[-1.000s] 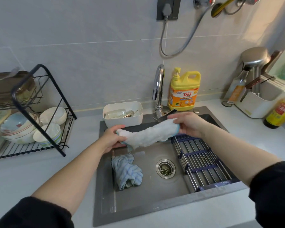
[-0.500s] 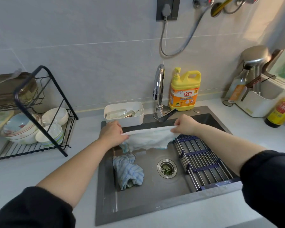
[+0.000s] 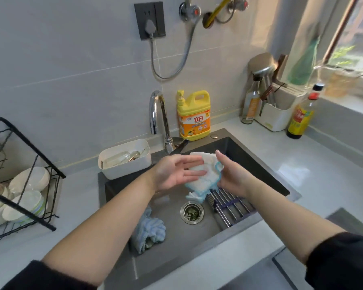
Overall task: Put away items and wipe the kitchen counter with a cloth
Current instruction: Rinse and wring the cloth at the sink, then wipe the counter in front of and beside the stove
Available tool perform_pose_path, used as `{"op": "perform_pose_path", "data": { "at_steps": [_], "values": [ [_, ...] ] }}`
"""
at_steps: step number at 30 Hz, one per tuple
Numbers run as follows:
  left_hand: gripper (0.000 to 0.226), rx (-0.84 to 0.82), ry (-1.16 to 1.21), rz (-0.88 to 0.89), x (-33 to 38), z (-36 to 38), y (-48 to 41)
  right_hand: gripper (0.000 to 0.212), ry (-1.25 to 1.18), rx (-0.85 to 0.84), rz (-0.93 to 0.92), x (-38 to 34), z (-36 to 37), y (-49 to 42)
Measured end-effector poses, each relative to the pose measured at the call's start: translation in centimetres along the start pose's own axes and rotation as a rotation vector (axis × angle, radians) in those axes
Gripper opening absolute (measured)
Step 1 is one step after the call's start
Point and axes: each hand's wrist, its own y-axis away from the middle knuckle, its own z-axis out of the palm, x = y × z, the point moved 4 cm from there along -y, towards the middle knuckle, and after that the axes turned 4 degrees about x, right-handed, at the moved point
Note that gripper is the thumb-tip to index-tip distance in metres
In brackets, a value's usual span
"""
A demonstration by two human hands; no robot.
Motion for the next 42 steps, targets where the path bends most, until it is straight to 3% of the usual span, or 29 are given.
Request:
{"op": "perform_pose_path", "data": {
  "at_steps": [4, 7, 9, 11, 13, 15, 19, 22, 25, 28, 31, 33, 36, 39, 42],
  "values": [
    [0.035, -0.029, -0.397, 0.129, -0.8, 8.9, -1.9, 0.046, -0.133, 0.275, -0.149, -2.4, -6.7, 7.6],
    [0.08, -0.097, -0.776, 0.222, -3.6, 16.3, -3.4, 0.034, -0.189, 0.476, -0.225, -4.0, -11.2, 14.1],
    [0.093, -0.069, -0.837, 0.266, -6.2, 22.1, -4.5, 0.024, -0.203, 0.569, -0.291, -4.9, -14.6, 19.9],
    [0.083, 0.017, -0.837, 0.286, -8.8, 28.1, -5.7, 0.018, -0.217, 0.665, -0.345, -5.4, -18.7, 27.4],
    [0.042, -0.001, -0.889, 0.305, -11.3, 34.2, -6.9, 0.017, -0.221, 0.748, -0.407, -5.6, -22.8, 35.5],
    [0.021, -0.137, -0.92, 0.291, -13.7, 40.5, -7.0, 0.015, -0.214, 0.826, -0.447, -5.3, -26.6, 43.5],
    [0.041, -0.606, -0.911, 0.193, -19.0, 54.7, -4.7, 0.018, -0.143, 0.953, -0.457, -3.4, -31.6, 58.4],
    [0.061, -0.938, -0.973, -0.006, -23.9, 64.9, -2.1, 0.024, -0.058, 1.054, -0.459, -2.3, -33.5, 67.5],
    [0.04, -1.086, -1.117, 0.002, -27.7, 73.5, 1.1, 0.028, 0.036, 1.058, -0.415, -1.4, -34.7, 75.4],
    [0.041, -1.134, -0.993, -0.026, -30.9, 81.1, 4.2, 0.018, 0.107, 1.195, -0.429, -0.4, -36.1, 83.7],
    [0.048, -1.229, -0.774, -0.217, -34.2, 87.4, 6.2, 0.009, 0.077, 1.474, -0.526, 1.7, -39.3, 92.0],
    [0.053, -1.293, -0.631, -0.348, -36.3, 91.8, 7.4, 0.017, -0.144, 1.605, -0.65, 4.9, -42.4, 96.6],
    [0.038, -1.336, -0.524, -0.415, -39.0, 98.3, 9.2, 0.042, -0.689, 1.719, -0.732, 12.1, -46.2, 100.9],
    [0.04, -1.369, -0.514, -0.442, -42.4, 105.2, 10.1, 0.062, -0.906, 1.615, -0.573, 18.0, -49.6, 102.2],
    [0.049, -1.42, -0.528, -0.474, -45.5, 113.0, 11.8, 0.068, -0.956, 1.382, -0.678, 17.9, -51.8, 104.9]
  ]
}}
